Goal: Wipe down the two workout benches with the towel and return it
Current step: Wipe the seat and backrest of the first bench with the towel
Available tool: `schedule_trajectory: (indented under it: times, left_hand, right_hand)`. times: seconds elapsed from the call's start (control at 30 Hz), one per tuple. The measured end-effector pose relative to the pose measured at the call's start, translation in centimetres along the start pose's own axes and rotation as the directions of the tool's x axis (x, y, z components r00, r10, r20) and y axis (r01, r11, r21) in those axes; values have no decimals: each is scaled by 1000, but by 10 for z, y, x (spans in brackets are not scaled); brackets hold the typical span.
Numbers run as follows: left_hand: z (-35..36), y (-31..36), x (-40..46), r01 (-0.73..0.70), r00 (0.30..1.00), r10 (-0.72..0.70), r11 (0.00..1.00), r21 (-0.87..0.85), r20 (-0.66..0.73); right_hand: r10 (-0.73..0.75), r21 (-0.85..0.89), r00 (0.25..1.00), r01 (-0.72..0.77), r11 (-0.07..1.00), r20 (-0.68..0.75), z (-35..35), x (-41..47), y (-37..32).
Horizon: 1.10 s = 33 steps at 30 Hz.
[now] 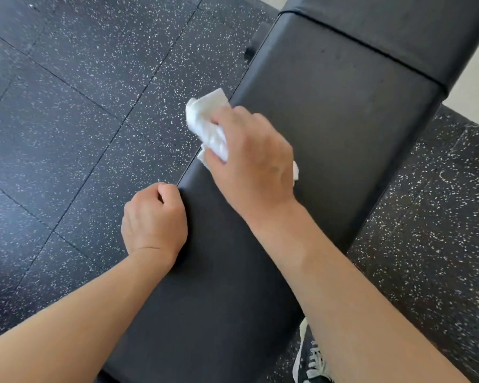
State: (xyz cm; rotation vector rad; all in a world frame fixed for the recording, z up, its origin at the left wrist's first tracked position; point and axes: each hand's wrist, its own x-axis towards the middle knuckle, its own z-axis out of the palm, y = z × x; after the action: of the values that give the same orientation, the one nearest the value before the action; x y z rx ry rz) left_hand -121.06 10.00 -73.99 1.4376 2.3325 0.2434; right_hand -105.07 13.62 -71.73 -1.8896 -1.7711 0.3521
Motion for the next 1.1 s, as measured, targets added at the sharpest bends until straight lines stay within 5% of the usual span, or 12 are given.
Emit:
schedule_trajectory:
  times: [0.17,0.27,0.33,0.4,0.47,0.57,0.83,0.97,1.1]
  left_hand:
    - [0,-1,0,32,1000,-32,999,-30,0]
    - [0,0,-1,7,1000,-7,1000,-9,-6]
    - [-1,0,-1,-2,1000,2,1000,-8,-20]
    - [0,0,0,-11,1000,11,1000,-8,-27]
    - [0,-1,0,-14,1000,14,1000,0,-27]
    - [1,-1,-1,-19,999,19,1000,-3,-28]
    - [4,-7,2,1,999,-1,1000,-11,-37]
    - [4,-4,1,5,999,-6,1000,-20,-37]
    - [1,-2,-1,-6,999,6,1000,4,-34]
  right_hand:
    - [-329,104,932,316,943,152,-21,-91,13]
    - [-391,50,903,388,920,177,-49,-103,55]
    - [-309,-18,946,312,950,102,-66,-82,87]
    - [-74,-60,997,75,995,10,-76,-46,114]
    - [133,-38,987,-137,990,-93,-76,-11,125]
    - [228,-54,954,-243,969,-193,-52,19,102]
    - [-205,-1,972,206,979,113,0,-39,-9]
    - [-364,66,923,358,931,126,-29,-91,32]
    - [-282,-34,957,284,958,70,-78,-84,111]
